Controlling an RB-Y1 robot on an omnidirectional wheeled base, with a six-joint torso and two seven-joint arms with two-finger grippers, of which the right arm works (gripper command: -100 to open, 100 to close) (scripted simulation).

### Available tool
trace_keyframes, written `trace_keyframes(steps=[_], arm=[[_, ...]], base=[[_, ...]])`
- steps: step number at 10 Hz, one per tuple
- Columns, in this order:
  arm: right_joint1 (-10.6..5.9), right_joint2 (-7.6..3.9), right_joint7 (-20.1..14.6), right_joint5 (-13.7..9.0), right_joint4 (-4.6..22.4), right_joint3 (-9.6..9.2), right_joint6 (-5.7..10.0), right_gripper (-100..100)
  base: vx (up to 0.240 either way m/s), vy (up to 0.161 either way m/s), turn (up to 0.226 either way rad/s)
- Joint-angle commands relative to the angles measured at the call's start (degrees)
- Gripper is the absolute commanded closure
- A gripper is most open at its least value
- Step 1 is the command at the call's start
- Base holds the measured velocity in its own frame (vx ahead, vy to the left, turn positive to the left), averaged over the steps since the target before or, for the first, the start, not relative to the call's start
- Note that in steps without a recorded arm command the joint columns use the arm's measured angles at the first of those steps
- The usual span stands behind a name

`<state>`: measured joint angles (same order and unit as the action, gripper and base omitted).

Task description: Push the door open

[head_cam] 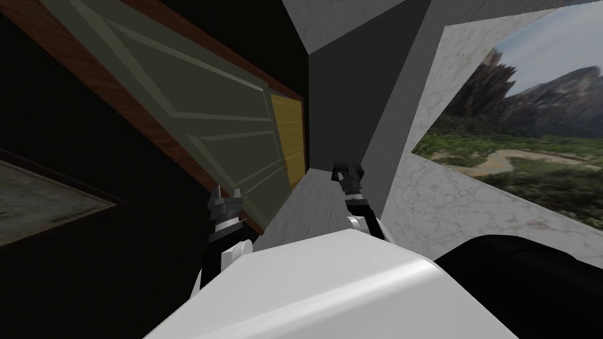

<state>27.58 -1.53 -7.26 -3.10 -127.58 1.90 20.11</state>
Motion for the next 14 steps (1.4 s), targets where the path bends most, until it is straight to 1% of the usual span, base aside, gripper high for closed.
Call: trace_keyframes(steps=[1,6,8,13,14], arm=[[-0.22,-0.17,-0.14,0.37,0.30,0.29,-0.42,-100],[-2.38,-1.34,-1.42,3.60,3.32,3.09,-3.72,-100],[-3.54,-1.87,-2.11,5.35,4.95,4.61,-5.51,-100],[-6.44,-2.86,-3.85,9.78,9.05,8.46,-10.04,-100],[-6.86,-3.00,-4.10,10.41,9.64,9.01,-10.68,-100]], base=[[-0.245,0.031,0.097],[-0.181,0.068,0.225],[-0.172,0.057,0.310],[-0.030,0.002,0.312],[-0.012,0.000,0.252]])
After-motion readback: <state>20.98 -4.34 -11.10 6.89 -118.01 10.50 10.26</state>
